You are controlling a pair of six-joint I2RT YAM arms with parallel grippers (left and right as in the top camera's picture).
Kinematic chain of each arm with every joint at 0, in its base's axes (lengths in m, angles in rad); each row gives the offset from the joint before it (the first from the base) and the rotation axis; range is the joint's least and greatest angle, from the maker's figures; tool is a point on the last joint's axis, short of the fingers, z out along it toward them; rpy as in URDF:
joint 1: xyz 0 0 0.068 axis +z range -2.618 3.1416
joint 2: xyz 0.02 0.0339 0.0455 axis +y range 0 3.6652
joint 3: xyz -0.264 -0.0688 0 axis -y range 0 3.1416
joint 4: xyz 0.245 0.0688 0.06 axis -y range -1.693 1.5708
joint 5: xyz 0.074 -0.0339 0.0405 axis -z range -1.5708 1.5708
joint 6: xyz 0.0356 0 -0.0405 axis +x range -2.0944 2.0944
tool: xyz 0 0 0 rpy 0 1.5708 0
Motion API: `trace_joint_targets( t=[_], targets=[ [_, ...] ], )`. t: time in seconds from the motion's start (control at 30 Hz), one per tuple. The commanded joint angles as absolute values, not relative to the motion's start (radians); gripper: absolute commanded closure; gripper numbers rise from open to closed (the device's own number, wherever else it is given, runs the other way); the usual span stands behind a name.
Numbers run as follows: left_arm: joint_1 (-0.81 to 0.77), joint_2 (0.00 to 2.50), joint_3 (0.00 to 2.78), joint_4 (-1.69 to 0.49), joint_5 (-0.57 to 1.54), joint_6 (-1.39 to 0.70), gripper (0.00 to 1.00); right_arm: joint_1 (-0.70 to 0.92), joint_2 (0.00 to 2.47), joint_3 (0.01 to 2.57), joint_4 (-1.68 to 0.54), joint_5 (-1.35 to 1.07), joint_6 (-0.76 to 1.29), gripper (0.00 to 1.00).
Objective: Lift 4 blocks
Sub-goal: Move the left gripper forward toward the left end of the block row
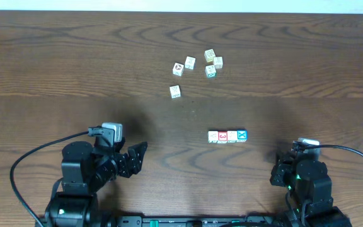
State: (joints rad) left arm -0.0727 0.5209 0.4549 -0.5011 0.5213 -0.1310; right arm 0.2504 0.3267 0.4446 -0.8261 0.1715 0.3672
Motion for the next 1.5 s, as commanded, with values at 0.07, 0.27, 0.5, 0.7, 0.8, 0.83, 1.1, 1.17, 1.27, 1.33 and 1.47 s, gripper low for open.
trace_joint_targets(
  t=[0.07, 0.27, 0.5, 0.7, 0.8, 0.83, 1.1, 1.17, 1.27, 1.33, 1.47],
  targets=[
    [-0.067, 0.582, 0.47, -0.469, 0.573, -0.132, 0.42, 0.242, 0.332, 0.469, -0.828, 0.167, 0.378, 0.76],
    [-0.067, 0.63, 0.47, -0.458, 0.573, -0.133, 0.85, 0.242, 0.36, 0.469, -0.827, 0.167, 0.378, 0.8],
    [-0.067, 0.643, 0.469, -0.443, 0.572, -0.141, 0.93, 0.242, 0.443, 0.469, -0.814, 0.167, 0.409, 0.99],
    [-0.08, 0.794, 0.469, -0.403, 0.595, -0.136, 0.93, 0.242, 0.57, 0.469, -0.75, 0.155, 0.416, 0.99],
    [-0.114, 0.911, 0.469, -0.313, 0.621, -0.137, 0.93, 0.242, 0.634, 0.469, -0.715, 0.124, 0.434, 0.99],
    [-0.132, 0.955, 0.469, -0.276, 0.621, -0.141, 0.93, 0.242, 0.664, 0.469, -0.696, 0.112, 0.434, 0.99],
    [-0.269, 1.189, 0.469, -0.09, 0.621, -0.183, 0.92, 0.178, 0.844, 0.48, -0.661, 0.022, 0.451, 0.99],
    [-0.293, 1.213, 0.469, -0.068, 0.621, -0.186, 0.93, 0.138, 0.876, 0.487, -0.662, -0.005, 0.428, 0.99],
    [-0.31, 1.221, 0.469, -0.049, 0.62, -0.196, 0.93, 0.065, 0.908, 0.5, -0.661, -0.089, 0.375, 0.99],
    [-0.311, 1.221, 0.469, -0.035, 0.621, -0.202, 0.93, 0.02, 0.918, 0.507, -0.661, -0.149, 0.337, 0.99],
    [-0.311, 1.221, 0.47, -0.016, 0.621, -0.205, 0.93, -0.083, 0.923, 0.523, -0.665, -0.258, 0.267, 0.99]
  ],
)
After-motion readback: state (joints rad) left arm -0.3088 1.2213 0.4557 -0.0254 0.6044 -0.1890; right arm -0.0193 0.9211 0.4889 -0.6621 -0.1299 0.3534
